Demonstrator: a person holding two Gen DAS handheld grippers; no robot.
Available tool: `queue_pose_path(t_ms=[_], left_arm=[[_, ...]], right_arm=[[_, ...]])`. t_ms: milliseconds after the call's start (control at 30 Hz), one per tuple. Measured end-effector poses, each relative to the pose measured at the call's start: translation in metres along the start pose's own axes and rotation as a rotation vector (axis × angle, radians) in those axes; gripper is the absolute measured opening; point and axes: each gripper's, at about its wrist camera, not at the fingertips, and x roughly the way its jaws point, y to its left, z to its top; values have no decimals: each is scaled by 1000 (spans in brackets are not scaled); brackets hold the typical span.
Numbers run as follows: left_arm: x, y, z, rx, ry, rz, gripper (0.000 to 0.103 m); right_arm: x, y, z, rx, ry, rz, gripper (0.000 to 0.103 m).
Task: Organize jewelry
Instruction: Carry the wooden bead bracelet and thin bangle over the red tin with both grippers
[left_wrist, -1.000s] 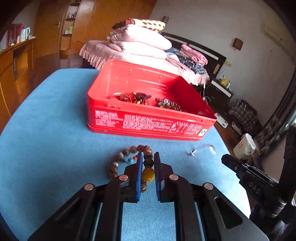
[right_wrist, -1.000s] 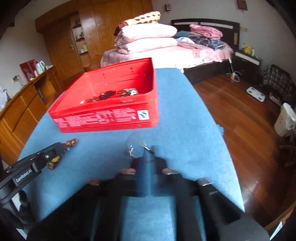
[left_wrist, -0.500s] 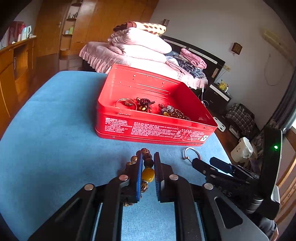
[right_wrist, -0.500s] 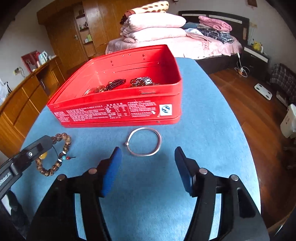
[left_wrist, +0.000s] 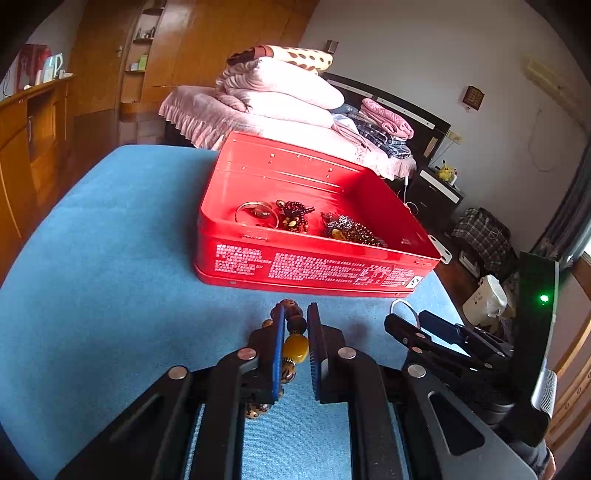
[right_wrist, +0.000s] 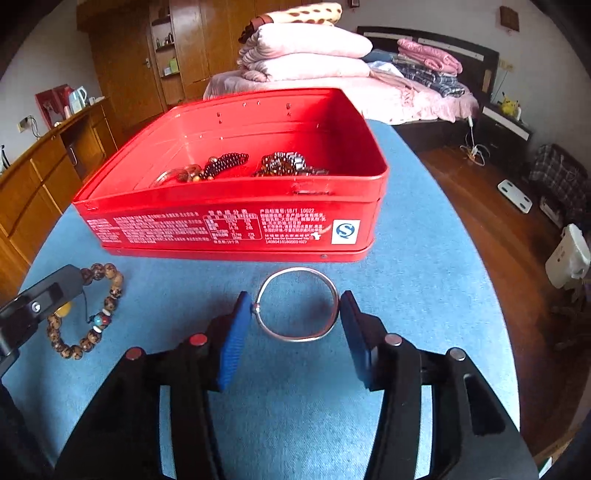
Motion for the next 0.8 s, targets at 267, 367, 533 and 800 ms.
queue_pose_path(t_ms=[267,367,533,800], left_arm=[[-27,-19,27,12,-82,-49,12],[-39,-25,49,12,-134,-73,12],[-48,-38,92,29,-226,-95,12],[3,-31,133,23,-211,-81,12]], right_arm=[[-59,-4,26,-19,-141,49,47],[-73,-5,46,-31,-185,61,47],[-75,-10,82,-27,-229,59,48],[-35,-11,117,-17,-200,76,48]])
